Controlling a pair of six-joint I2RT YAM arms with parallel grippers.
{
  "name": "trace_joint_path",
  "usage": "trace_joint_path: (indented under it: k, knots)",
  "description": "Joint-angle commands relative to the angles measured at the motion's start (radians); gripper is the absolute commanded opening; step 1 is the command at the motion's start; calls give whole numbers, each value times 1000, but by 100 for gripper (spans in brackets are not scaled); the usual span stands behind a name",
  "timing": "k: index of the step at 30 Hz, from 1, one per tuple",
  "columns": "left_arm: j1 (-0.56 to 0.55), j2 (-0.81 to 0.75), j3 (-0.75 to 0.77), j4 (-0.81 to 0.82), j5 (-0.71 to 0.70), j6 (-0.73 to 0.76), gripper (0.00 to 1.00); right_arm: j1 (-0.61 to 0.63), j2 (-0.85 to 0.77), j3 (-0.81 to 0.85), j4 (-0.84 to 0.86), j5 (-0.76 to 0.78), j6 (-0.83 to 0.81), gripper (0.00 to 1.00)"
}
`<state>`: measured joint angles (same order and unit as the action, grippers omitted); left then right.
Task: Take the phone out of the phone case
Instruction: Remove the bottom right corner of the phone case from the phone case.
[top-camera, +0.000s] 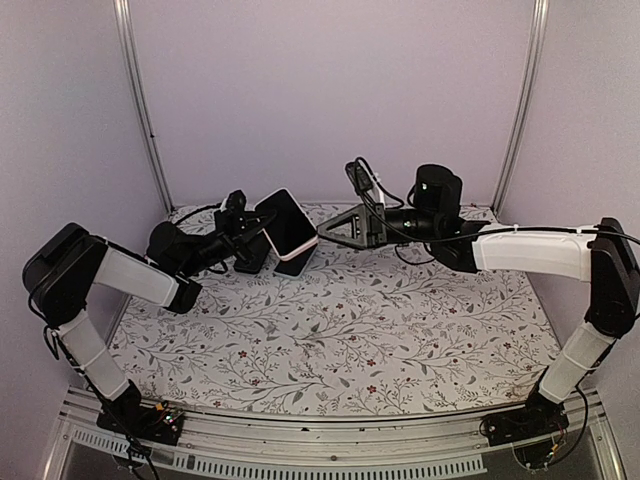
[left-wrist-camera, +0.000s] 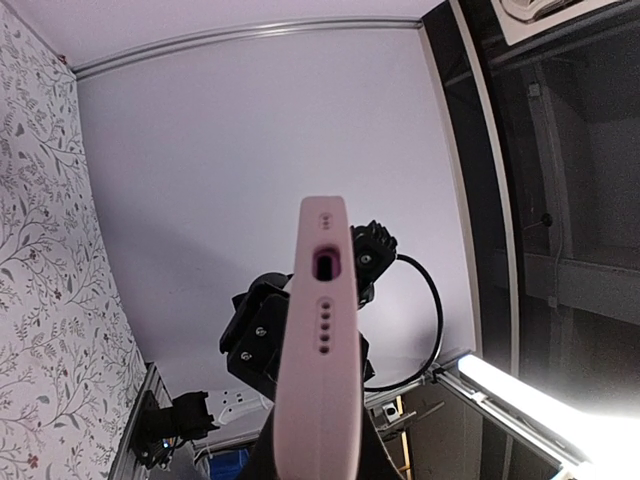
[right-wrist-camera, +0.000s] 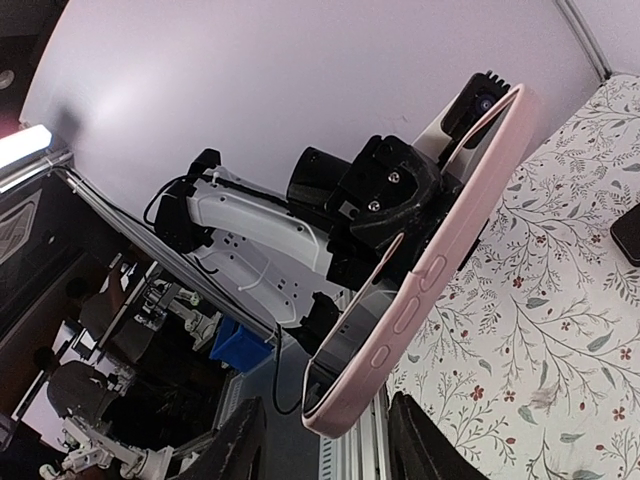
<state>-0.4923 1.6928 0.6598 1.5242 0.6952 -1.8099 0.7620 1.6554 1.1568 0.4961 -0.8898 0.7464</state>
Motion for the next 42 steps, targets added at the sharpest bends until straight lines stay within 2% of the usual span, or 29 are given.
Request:
trace_joint_path:
  k: [1,5,20,31,42]
  knots:
    - [10,-37,34,248,-6,15,0,9,-17,-20,18,-2,4,42]
    - [11,-39,33,250,-7,17,0,7,-14,-23,11,9,10,37]
    - [8,-61,48,263,24,58,0,-2,35,1,-91,37,53,28]
    - [9,-93,83,280,49,116,0,-15,96,23,-256,81,54,27]
    - [-1,-132,92,303,64,156,0,-30,144,24,-352,165,74,27]
